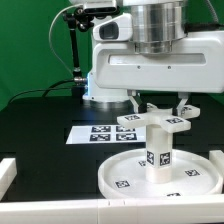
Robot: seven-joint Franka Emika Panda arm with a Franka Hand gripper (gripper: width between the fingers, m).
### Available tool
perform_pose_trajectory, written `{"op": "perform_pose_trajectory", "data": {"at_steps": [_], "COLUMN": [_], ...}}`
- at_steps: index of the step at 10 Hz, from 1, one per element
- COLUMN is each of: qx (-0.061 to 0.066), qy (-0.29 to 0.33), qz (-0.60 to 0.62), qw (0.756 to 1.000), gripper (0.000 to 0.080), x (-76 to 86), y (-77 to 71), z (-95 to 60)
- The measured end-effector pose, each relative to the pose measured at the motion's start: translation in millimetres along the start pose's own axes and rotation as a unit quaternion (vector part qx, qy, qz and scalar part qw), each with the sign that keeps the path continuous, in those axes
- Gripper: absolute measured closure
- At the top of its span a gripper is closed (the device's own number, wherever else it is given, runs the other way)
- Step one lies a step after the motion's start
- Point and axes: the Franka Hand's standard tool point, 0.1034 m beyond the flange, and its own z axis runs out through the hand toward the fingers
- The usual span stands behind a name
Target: Assemble round table
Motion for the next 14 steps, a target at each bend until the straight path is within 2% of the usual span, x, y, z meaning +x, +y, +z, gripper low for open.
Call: {"op": "perform_pose_trajectory", "data": {"at_steps": [4, 6, 9, 14], "qx": [0.000, 0.002, 0.033, 0.038], "qy": [0.000, 0.004, 0.018, 0.012], "qz": [0.004, 0.062, 0.246, 0.358], "qw": [1.000, 0.998, 0.969, 0.933], "gripper": [0.0359, 0.0359, 0.0359, 0.0358], "x": [0.0, -0.6, -1.8, -2.2], "y": [-0.1, -0.8, 0.5, 0.2], "z": [0.0, 0.3, 1.0, 1.2]}}
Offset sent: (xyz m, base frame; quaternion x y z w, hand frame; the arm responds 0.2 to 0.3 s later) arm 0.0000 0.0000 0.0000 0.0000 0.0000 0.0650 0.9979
